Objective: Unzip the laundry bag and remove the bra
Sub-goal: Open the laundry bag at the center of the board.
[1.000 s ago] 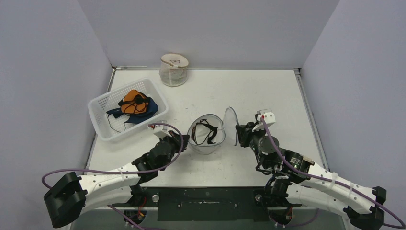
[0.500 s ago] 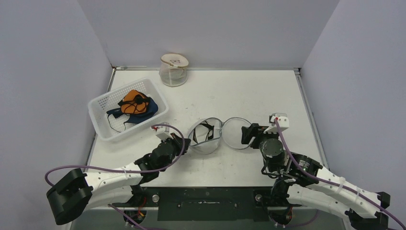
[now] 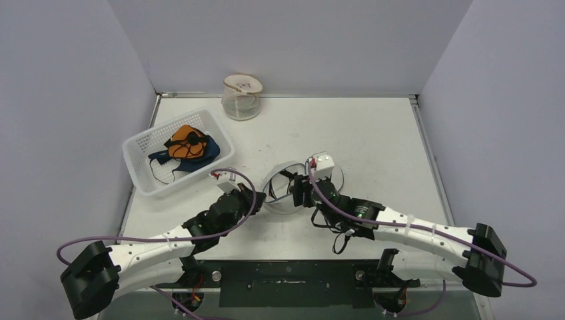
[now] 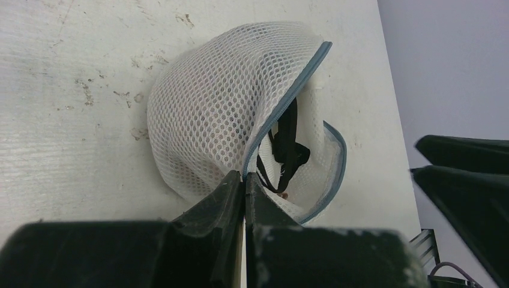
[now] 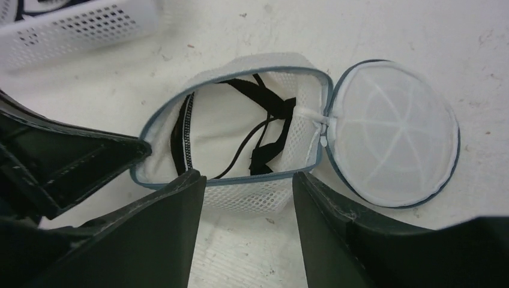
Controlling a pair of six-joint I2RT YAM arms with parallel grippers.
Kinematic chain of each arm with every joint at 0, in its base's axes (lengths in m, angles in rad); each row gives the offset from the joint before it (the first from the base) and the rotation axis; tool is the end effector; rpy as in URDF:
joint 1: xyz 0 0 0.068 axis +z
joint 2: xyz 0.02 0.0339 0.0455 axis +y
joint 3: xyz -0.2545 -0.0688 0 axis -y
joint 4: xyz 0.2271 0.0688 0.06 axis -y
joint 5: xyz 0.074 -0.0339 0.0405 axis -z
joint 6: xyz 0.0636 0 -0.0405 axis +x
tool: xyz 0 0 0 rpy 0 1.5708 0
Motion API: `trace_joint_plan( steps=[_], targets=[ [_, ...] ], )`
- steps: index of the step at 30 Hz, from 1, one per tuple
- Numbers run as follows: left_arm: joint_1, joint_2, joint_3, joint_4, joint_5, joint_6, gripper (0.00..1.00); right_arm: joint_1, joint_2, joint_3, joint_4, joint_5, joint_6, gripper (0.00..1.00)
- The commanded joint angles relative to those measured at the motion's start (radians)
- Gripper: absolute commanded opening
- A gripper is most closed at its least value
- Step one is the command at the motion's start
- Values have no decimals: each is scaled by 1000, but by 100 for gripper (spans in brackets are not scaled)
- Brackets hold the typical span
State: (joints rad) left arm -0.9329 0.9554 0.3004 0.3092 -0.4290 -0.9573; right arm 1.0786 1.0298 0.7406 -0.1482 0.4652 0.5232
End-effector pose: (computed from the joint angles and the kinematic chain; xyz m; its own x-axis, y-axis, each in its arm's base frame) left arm 0.1486 -0.1560 0.1859 -0.5230 -0.5431 -0.6569 0.1214 0.7154 -0.6881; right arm 0.1396 0.2000 0.2690 -0.4710 0.0666 -0.8796 -0.4159 0.8626 0.2880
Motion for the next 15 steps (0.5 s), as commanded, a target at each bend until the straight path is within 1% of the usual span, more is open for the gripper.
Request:
trace_joint_plan(
  steps=[1,4,6,10,15],
  targets=[
    [18,-41,52,-70,35,21,0,-8,104,0,220,-33,-61,54],
    [31,-51,48,-90,47,22,0,-11,200,31,245,-45,-101,46],
    [41,-57,42,-102,54,17,0,-10,240,28,248,-57,-111,43],
    [53,-63,20,-100,67,3,0,4,278,-41,279,-139,-112,42],
    [65,-57,14,-113,99,-8,0,111,272,-136,268,-64,-90,41]
  ],
)
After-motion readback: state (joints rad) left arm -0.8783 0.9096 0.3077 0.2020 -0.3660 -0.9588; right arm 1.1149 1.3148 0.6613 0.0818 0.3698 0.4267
